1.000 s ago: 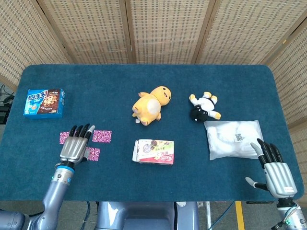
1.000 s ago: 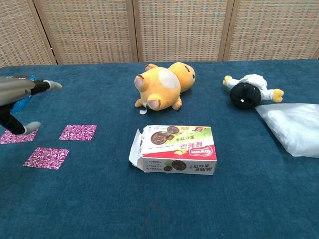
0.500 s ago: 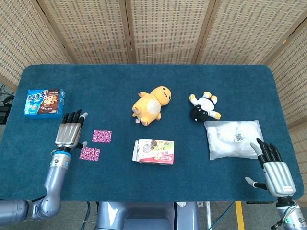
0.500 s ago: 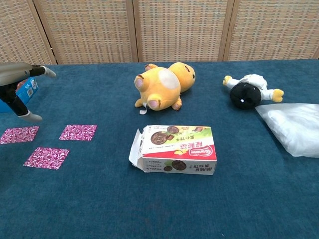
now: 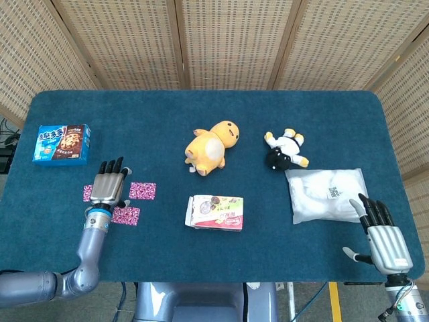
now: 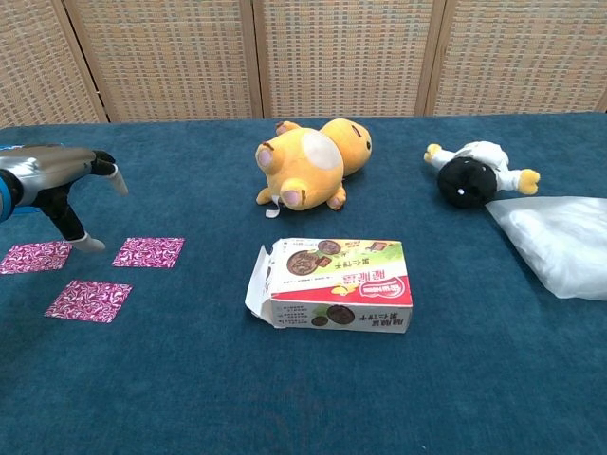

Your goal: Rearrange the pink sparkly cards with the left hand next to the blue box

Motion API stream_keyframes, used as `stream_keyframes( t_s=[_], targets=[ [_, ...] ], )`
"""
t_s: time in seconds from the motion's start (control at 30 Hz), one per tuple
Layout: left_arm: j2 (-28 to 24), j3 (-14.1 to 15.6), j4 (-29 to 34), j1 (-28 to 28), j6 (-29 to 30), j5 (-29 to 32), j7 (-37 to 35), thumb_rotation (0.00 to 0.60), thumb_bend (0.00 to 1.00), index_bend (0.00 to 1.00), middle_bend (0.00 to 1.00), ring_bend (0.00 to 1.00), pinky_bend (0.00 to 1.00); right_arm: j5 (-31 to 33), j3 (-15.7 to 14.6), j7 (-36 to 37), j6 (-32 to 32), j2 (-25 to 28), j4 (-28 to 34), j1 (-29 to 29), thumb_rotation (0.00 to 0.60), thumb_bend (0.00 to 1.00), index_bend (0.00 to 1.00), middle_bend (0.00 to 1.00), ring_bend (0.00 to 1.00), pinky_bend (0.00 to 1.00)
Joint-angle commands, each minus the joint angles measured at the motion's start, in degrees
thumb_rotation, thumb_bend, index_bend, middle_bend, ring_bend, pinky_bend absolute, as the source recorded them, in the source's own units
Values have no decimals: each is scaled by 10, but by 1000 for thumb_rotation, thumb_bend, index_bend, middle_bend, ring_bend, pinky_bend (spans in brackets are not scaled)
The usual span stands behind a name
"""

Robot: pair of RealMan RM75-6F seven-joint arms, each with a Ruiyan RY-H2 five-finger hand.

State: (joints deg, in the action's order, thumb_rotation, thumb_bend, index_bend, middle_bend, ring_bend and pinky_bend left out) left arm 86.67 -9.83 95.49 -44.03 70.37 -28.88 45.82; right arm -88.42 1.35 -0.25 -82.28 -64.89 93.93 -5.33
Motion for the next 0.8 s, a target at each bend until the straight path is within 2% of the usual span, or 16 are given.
stream_keyframes(
  t_s=[0.03,0.47,0.8],
  targets=[
    [17,-6,-21,-9,-8,15,7,600,214,247,0,0,0,1,1,2,1,0,-1,-1,600,84,0,0,0,0],
    [71,-17,-92,-44,-32,61,55,600,215,266,0,0,0,12,4,19,10,4,-7,-4,600,84,0,0,0,0],
    [92,-20,-130,-56,-42,88,75,600,216,269,0,0,0,16,5,24,10,5,-7,-3,600,81,0,0,0,0]
  ],
)
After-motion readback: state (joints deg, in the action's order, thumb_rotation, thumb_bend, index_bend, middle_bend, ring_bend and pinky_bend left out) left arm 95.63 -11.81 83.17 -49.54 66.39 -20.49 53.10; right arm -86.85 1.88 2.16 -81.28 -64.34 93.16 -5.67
